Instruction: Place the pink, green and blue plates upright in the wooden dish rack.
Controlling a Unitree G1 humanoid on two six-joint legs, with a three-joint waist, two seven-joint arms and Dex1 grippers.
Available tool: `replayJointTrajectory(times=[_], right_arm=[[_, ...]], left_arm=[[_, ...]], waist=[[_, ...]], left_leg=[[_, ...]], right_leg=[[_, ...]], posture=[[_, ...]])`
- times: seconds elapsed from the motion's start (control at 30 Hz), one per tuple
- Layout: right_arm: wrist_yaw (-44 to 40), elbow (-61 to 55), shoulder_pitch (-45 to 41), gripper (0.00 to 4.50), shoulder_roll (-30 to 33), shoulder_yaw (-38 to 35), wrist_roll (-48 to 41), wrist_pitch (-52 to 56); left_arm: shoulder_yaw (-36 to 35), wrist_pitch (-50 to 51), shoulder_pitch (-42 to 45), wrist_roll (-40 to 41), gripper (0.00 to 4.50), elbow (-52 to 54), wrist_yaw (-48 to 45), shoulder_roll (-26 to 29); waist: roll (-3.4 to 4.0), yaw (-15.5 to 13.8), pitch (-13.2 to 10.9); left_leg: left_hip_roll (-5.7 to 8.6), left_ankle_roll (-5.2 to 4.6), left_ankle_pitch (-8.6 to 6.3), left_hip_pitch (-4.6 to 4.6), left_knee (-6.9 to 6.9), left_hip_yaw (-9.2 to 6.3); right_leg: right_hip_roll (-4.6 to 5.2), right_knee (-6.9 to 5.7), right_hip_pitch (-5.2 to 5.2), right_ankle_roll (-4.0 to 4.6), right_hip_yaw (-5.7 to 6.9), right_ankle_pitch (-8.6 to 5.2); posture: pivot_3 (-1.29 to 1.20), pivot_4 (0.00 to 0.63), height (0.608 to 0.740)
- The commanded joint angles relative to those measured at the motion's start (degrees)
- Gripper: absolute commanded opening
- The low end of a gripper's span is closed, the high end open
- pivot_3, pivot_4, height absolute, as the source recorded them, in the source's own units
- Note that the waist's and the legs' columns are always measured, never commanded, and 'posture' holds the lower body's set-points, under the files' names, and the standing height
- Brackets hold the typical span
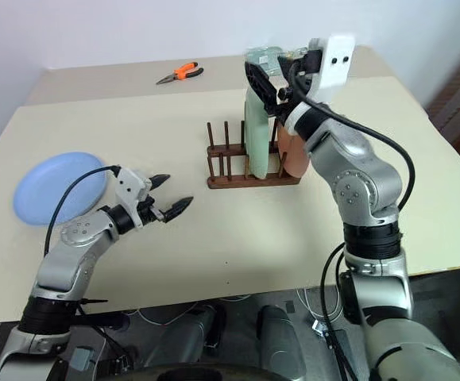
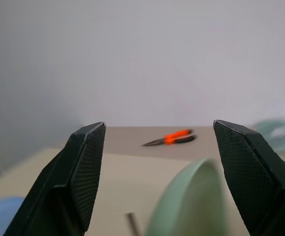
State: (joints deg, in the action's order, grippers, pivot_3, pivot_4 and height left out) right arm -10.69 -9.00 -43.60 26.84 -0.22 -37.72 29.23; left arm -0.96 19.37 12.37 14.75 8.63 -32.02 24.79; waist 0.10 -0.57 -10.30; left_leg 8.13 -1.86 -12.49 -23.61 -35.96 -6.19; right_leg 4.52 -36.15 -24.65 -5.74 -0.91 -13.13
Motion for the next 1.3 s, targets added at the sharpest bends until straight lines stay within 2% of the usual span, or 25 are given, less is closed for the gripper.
replayJointTrajectory(times=[0.03, 0.1, 0.17, 0.23, 0.43, 0.57, 0.67, 0.77, 0.9, 1.0, 1.13, 1.23, 1.3], right_arm=[[-6.4, -0.31, -2.41, 4.35, 2.2, 2.43, 8.57, -6.74], [-10.57, -1.86, -3.0, 4.47, 3.16, 4.92, 12.66, -10.2], [-17.04, -4.95, -2.56, 4.47, 5.39, 11.77, 20.09, -15.19], [-20.36, -6.15, -1.58, 4.47, 5.42, 15.74, 24.24, -18.11], [-23.73, -4.81, 0.08, 4.47, 0.85, 18.2, 27.27, -20.19], [-25.6, -4.05, 0.36, 4.47, -1.24, 17.92, 28.16, -20.48], [-26.37, -3.88, 0.54, 4.47, -2.06, 17.65, 28.77, -20.69], [-26.72, -3.78, 0.54, 4.5, -2.73, 17.13, 28.98, -20.71], [-27.05, -3.55, 0.72, 4.5, -2.87, 16.23, 29.17, -20.08], [-27.73, -3.88, 1.22, 4.5, -2.79, 15.65, 28.99, -19.18], [-27.67, -4.45, 1.71, 4.5, -2.81, 15.08, 29.99, -19.16], [-28.26, -4.45, 2.05, 4.5, -1.65, 17.01, 34.0, -22.39], [-29.15, -4.09, 1.55, 4.5, -1.76, 18.27, 35.58, -23.6]], left_arm=[[-6.64, -4.11, 2.56, -3.44, 4.5, -3.4, 9.37, -0.79], [-12.34, -5.53, 5.26, -6.83, 4.5, -7.38, 20.47, -1.4], [-22.36, -2.52, 9.09, -8.8, 4.5, -10.81, 36.85, -2.37], [-29.08, 0.65, 10.54, -8.61, 4.5, -11.57, 45.36, -2.71], [-37.68, 14.98, 10.15, -5.16, 4.5, -6.63, 51.81, -3.65], [-41.81, 24.63, 9.9, 1.81, 4.5, -1.0, 51.81, -7.47], [-45.26, 31.79, 9.73, 8.72, 4.5, 1.69, 50.98, -11.54], [-51.21, 34.67, 10.87, 14.62, 3.65, 2.06, 54.0, -15.97], [-52.98, 35.22, 12.13, 16.91, 1.68, 1.53, 55.99, -16.24], [-51.56, 35.31, 12.61, 17.44, 0.11, 0.36, 55.52, -14.82], [-44.13, 30.69, 13.73, 17.04, 0.04, 2.06, 48.89, -11.97], [-32.0, 28.17, 17.8, 15.08, 0.04, 6.09, 41.41, -7.45], [-26.38, 28.89, 22.25, 15.67, 0.04, 7.98, 38.35, -5.79]], waist=[[-0.01, 0.03, -0.01], [-0.01, 0.04, -0.01], [-0.1, 0.11, -0.05], [-0.21, 0.54, -0.01], [-0.36, -0.32, -0.02], [-0.77, -0.38, 0.15], [-0.77, -0.13, 0.16], [-0.78, 0.01, 0.16], [-0.77, -0.1, 0.16], [-0.8, -0.35, 0.18], [-0.82, -0.3, 0.18], [-0.92, -0.34, 0.12], [-1.08, -0.47, 0.06]], left_leg=[[0.0, 0.0, 0.0, 0.0, 0.0, 0.0], [-0.01, 0.02, 0.01, 0.0, 0.01, 0.0], [-0.01, 0.04, 0.02, 0.0, -0.01, 0.0], [-0.05, 0.07, 0.03, -0.01, 0.02, 0.0], [0.03, 0.25, -0.05, 0.0, -0.21, -0.01], [0.04, 0.27, -0.09, 0.01, -0.33, -0.16], [0.04, 0.28, -0.09, 0.06, -0.31, -0.16], [0.03, 0.3, -0.08, 0.08, -0.24, -0.15], [0.01, 0.4, -0.03, 0.1, -0.18, -0.15], [0.02, 0.4, -0.03, 0.12, -0.22, -0.15], [0.03, 0.4, -0.03, 0.17, -0.22, -0.17], [0.03, 0.43, -0.01, 0.16, -0.21, -0.17], [0.03, 0.51, 0.04, 0.13, -0.24, -0.19]], right_leg=[[0.0, 0.0, 0.0, 0.0, 0.0, 0.0], [0.0, -0.01, -0.01, 0.0, 0.0, 0.0], [-0.01, -0.02, -0.02, -0.02, 0.0, 0.01], [-0.04, -0.04, -0.07, -0.03, 0.02, 0.0], [0.0, 0.0, -0.02, -0.15, 0.1, 0.07], [0.0, 0.01, 0.01, -0.19, 0.24, 0.11], [0.0, 0.0, 0.03, -0.18, 0.24, 0.11], [-0.01, -0.01, 0.09, -0.17, 0.22, 0.11], [-0.03, -0.06, 0.11, -0.16, 0.21, 0.1], [-0.02, -0.03, 0.09, -0.16, 0.22, 0.11], [-0.02, -0.03, 0.11, -0.16, 0.23, 0.11], [-0.02, -0.03, 0.12, -0.15, 0.23, 0.11], [-0.03, -0.05, 0.1, -0.13, 0.25, 0.12]], posture=[[0.0, 0.15, 0.727], [0.0, 0.15, 0.727], [0.0, 0.15, 0.727], [0.0, 0.15, 0.727], [0.0, 0.15, 0.727], [0.0, 0.15, 0.727], [0.0, 0.15, 0.727], [0.0, 0.15, 0.727], [0.0, 0.15, 0.727], [0.0, 0.15, 0.727], [0.0, 0.15, 0.727], [0.0, 0.15, 0.727], [0.0, 0.15, 0.727]])
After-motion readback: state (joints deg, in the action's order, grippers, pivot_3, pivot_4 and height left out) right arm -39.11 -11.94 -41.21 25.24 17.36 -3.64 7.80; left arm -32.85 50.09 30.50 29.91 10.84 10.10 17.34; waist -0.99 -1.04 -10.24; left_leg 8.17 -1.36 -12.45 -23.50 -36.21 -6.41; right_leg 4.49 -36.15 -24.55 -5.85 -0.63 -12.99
